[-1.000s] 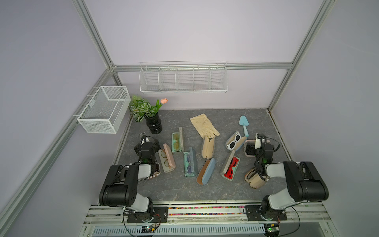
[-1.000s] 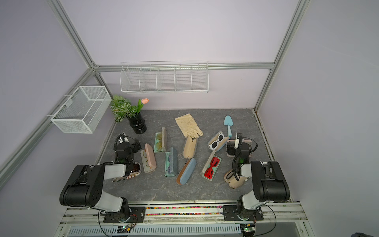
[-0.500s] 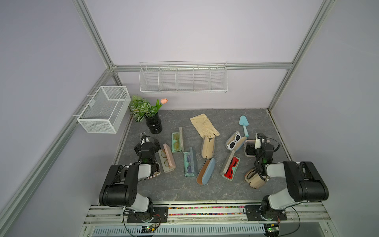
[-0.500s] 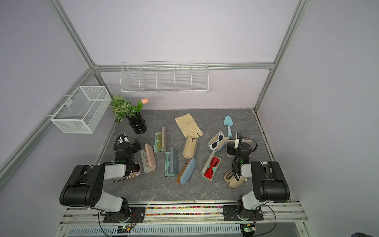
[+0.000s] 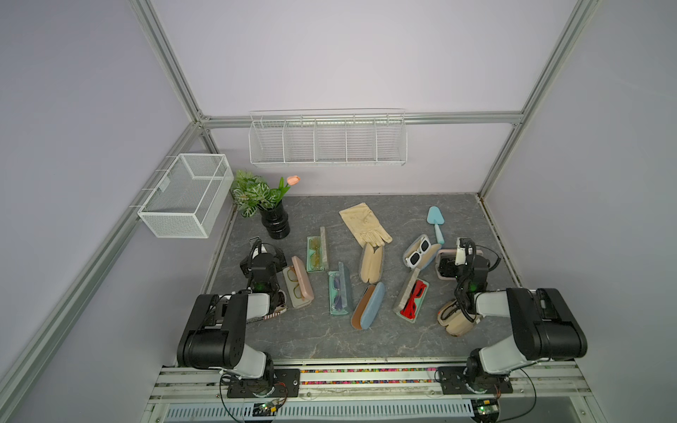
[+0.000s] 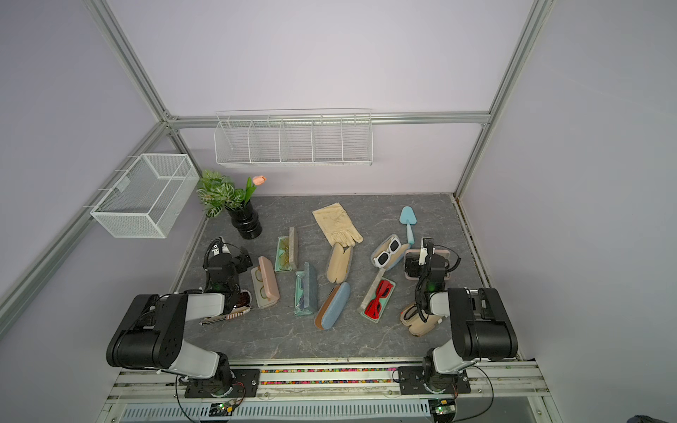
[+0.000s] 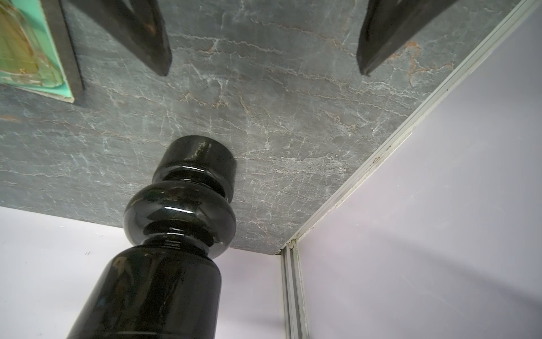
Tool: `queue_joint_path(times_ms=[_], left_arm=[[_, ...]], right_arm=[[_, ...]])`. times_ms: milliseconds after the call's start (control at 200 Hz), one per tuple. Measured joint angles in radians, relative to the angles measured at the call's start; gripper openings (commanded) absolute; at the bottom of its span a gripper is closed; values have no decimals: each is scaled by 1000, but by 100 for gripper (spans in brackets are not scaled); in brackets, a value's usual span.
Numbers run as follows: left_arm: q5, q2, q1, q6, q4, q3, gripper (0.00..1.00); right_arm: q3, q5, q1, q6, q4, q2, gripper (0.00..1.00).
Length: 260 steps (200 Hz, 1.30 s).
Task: Close the glasses case
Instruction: Close the glasses case at the center of the board.
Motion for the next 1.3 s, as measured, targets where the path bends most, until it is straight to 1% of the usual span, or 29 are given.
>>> queue_joint_path(times_ms=[900,960,1110,1200,1300], left_arm=[[0,0,0,5,0,1,100],[1,-6,0,7,-29,12,100],[-1,-91,0,6,-174,91,99],[-10,-174,0,1,-235,120,100],[-25,-272,0,-21,-330,145,100]], right_arm=[[0,0,0,0,0,0,89],[0,0,0,0,0,0,89],[7,-3,0,0,-18,-5,89],[47,-5,0,-1,-124,-44,89],[103,-8,0,-4,-239,-125,89]])
